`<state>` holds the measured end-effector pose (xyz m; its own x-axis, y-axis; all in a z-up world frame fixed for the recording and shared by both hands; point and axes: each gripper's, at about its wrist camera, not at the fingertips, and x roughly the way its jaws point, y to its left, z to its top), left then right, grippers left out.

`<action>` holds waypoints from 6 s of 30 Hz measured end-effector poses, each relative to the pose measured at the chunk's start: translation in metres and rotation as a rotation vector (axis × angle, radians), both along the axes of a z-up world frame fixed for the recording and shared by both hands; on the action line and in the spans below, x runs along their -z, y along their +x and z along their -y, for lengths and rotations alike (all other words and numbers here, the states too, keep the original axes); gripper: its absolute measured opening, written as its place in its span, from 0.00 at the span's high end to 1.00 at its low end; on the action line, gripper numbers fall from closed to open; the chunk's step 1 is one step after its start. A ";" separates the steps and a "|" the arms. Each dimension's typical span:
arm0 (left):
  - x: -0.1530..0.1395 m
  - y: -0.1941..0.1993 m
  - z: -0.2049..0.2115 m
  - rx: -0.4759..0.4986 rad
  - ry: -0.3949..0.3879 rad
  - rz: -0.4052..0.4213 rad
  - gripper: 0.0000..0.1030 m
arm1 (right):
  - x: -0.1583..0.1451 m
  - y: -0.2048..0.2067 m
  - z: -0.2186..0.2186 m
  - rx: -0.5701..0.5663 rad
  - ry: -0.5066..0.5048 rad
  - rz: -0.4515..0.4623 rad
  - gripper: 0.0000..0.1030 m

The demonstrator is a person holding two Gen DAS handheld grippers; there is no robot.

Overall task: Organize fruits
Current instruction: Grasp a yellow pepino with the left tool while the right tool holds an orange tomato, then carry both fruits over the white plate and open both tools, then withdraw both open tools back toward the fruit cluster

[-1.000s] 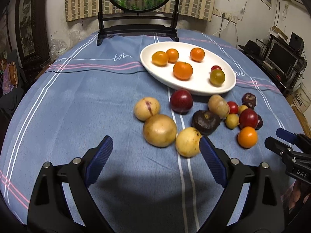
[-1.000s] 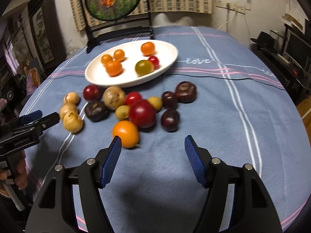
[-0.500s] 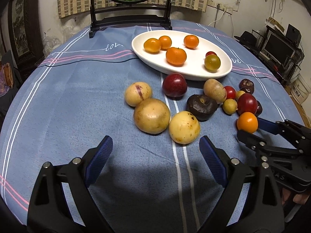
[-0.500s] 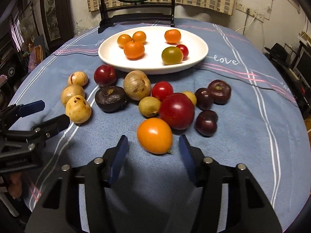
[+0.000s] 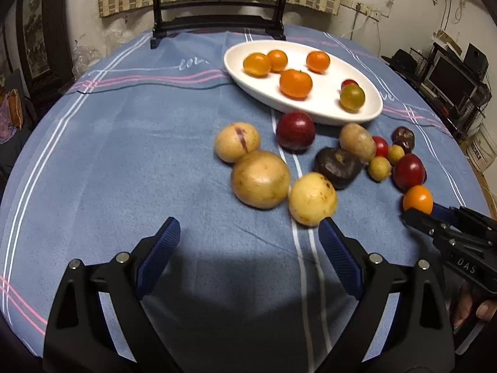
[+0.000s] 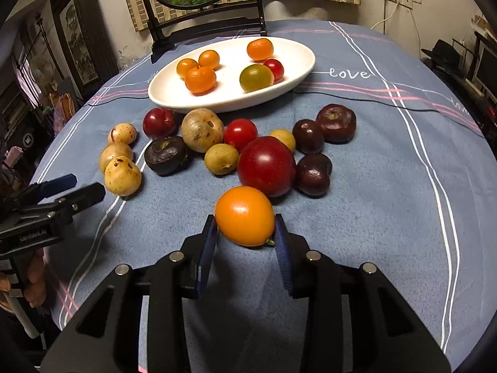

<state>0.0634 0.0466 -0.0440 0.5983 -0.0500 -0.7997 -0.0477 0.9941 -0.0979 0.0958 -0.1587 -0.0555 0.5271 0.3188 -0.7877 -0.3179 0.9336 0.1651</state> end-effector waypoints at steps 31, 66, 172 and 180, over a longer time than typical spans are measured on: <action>0.007 0.037 0.032 -0.113 -0.035 -0.063 0.37 | -0.004 -0.005 0.007 -0.070 0.114 0.024 0.64; -0.004 0.006 0.022 0.018 -0.086 -0.037 0.63 | -0.002 -0.004 0.003 -0.059 0.073 0.021 0.64; -0.003 0.032 -0.004 -0.019 0.064 -0.013 0.12 | -0.001 0.020 0.049 0.119 0.060 0.003 0.36; 0.010 0.054 0.003 -0.040 0.037 -0.072 0.17 | -0.001 0.018 0.048 0.094 0.068 0.007 0.36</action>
